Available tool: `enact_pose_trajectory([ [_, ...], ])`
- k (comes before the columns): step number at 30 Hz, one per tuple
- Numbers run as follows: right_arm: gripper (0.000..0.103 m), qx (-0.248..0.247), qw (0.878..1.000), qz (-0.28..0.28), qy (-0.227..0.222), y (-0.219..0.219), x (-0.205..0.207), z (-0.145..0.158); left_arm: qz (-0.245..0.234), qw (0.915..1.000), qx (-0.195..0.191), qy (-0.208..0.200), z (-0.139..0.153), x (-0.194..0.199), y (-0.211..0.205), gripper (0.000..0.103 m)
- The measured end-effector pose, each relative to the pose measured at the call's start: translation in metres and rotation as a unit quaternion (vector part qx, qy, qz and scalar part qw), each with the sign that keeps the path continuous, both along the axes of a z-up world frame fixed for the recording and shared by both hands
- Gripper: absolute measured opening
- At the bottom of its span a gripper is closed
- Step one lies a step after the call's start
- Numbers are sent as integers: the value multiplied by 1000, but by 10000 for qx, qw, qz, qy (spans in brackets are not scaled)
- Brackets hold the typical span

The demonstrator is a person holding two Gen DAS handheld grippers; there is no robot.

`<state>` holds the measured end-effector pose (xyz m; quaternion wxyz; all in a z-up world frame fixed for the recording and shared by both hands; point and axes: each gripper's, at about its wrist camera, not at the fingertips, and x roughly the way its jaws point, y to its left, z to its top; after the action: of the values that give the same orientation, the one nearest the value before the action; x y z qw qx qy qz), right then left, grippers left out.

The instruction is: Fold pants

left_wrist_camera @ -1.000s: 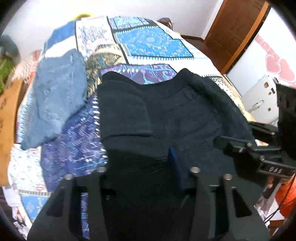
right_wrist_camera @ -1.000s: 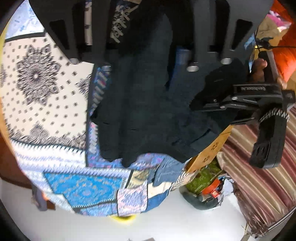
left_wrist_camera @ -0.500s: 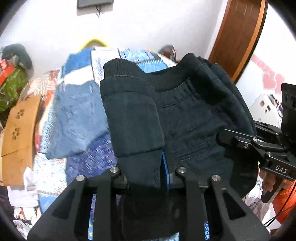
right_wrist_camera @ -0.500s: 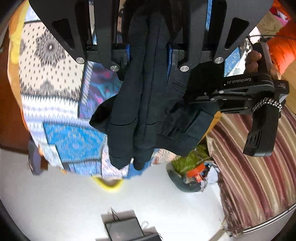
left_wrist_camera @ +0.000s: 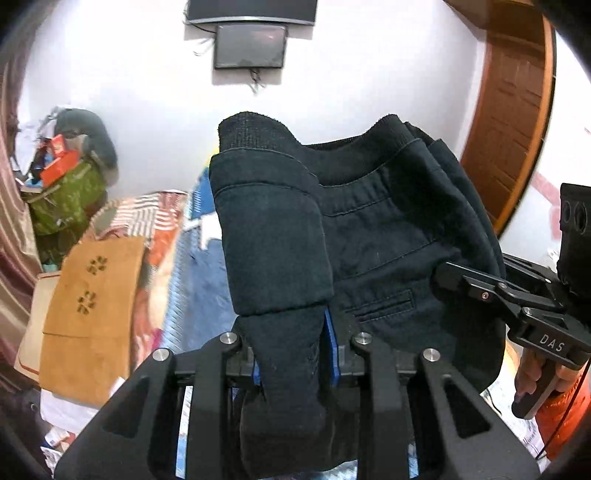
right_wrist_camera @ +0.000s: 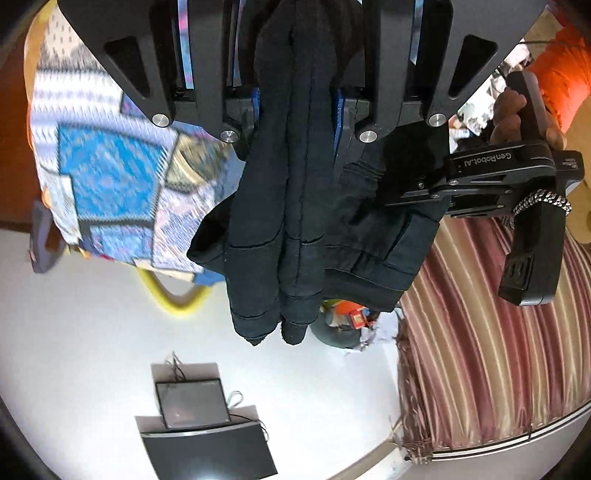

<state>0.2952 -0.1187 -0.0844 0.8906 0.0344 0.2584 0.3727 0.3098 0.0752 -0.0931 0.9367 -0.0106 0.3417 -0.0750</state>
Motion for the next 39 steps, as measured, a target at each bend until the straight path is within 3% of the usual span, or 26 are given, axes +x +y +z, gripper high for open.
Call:
enact_pose_trajectory([
  [4,25,14,10000,89,-26,33,25,1,191,9998,-12,-3,-2,31,32,26],
  [10,25,-65,9995,162,252,78,68,-24,376,9984,-189,367,-41,85,77,26],
  [20,25,-614,9927,205,1018,126,145,-117,508,9905,-257,1253,-155,168,115,26],
  [24,25,-1131,9860,305,1184,141,163,-151,463,9856,-346,1587,-199,194,123,26],
  [29,28,-1415,9754,312,1665,141,187,-181,565,9759,-516,2042,-243,214,131,32],
  [34,34,-1481,9732,289,1736,129,182,-183,714,9736,-564,2093,-250,212,139,55],
  [39,38,-1695,9734,19,1540,106,164,-164,962,9751,-138,1992,-223,192,142,57],
])
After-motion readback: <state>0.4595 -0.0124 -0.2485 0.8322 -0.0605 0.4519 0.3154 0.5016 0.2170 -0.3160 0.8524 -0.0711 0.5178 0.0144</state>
